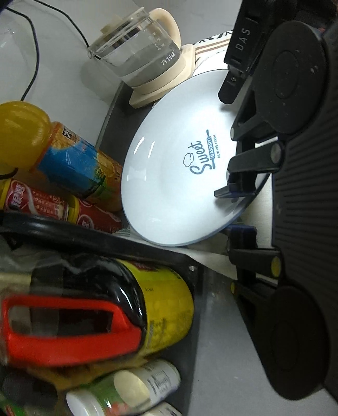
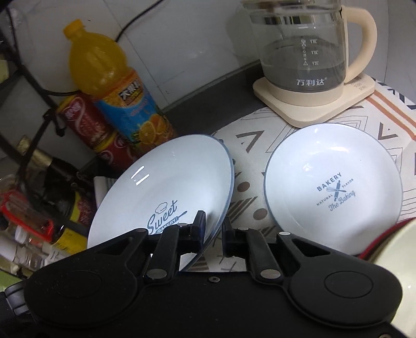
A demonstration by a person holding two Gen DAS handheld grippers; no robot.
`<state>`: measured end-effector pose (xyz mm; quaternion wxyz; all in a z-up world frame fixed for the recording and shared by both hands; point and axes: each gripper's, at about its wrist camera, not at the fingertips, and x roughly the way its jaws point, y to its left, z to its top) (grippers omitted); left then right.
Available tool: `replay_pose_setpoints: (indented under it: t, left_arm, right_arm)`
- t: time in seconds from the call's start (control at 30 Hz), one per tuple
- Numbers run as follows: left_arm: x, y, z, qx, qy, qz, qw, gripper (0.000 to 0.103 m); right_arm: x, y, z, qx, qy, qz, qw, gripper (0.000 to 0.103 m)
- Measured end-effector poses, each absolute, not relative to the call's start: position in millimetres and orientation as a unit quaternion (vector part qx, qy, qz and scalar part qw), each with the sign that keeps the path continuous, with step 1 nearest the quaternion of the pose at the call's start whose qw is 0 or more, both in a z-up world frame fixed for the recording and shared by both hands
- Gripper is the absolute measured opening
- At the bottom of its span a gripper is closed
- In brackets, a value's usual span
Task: Organize plates and bowls
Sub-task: 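Lift the Sweet Bakery plate and carry it over the flower-motif plate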
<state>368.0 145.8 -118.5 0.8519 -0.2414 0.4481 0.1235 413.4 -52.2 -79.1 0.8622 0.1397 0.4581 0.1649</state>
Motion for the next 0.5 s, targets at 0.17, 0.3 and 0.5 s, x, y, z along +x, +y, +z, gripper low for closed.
replay_pose_setpoints:
  t: [0.17, 0.3, 0.5]
  left_arm:
    - [348, 139, -110, -0.247, 0.442, 0.128, 0.853, 0.018]
    - [330, 129, -103, -0.251, 0.440, 0.134, 0.851, 0.018]
    - [298, 121, -95, -0.252, 0.433, 0.145, 0.853, 0.018]
  right_arm:
    - [396, -61, -70, 0.136, 0.450, 0.175, 0.865, 0.012]
    - [383, -66, -66, 0.137, 0.447, 0.182, 0.865, 0.012]
    - [363, -71, -62, 0.127, 0.444, 0.196, 0.865, 0.012]
